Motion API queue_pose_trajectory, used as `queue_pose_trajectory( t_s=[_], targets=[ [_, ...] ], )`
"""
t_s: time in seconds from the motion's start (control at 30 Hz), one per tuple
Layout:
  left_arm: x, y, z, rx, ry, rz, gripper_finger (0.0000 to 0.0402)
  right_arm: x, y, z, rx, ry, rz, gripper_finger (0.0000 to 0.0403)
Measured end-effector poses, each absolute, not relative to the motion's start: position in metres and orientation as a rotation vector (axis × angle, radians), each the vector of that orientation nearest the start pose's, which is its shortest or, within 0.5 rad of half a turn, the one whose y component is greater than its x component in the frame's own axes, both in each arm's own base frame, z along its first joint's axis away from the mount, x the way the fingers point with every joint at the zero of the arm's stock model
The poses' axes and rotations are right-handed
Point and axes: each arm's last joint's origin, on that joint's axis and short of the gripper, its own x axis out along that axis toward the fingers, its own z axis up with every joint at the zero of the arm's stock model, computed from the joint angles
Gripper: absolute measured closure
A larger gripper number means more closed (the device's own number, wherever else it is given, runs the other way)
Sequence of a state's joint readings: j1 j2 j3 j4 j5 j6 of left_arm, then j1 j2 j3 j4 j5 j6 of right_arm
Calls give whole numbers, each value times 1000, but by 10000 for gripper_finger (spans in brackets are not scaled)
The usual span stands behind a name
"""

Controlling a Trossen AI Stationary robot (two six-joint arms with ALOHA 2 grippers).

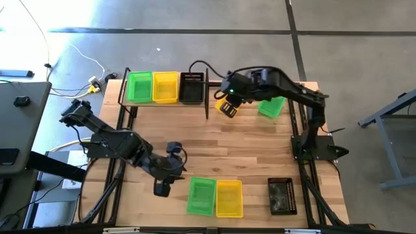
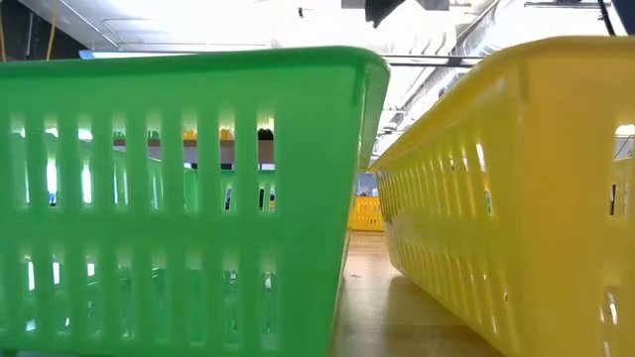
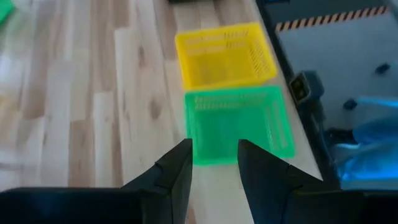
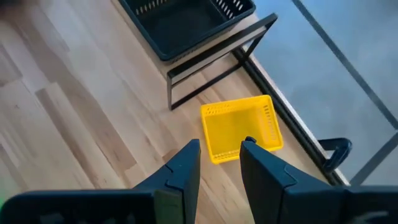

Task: Stack baskets on shelf by color
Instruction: Stack the bottom green bin on top of the green bin on the shelf

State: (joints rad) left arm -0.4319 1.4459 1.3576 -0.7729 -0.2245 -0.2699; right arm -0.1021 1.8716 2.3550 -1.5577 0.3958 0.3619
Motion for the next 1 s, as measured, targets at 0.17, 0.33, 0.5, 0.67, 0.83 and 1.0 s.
queue_pose_trajectory(
  t_s=[0.17,0.33,0.5,0.67,0.83,1.0],
  targets=[
    [289,-134,320,5,800,-104,284,321,-37,447,144,957,-632,304],
    [302,-146,303,-16,822,-100,284,320,-36,448,140,956,-628,304],
    [310,-157,284,-48,871,-89,284,319,-36,448,140,956,-627,304],
    [317,-170,268,-91,903,-111,284,319,-36,448,139,955,-629,304],
    [321,-180,256,-138,932,-117,284,319,-36,448,139,954,-629,304],
    [325,-185,245,-187,968,-130,284,319,-36,448,142,953,-631,304]
  ],
)
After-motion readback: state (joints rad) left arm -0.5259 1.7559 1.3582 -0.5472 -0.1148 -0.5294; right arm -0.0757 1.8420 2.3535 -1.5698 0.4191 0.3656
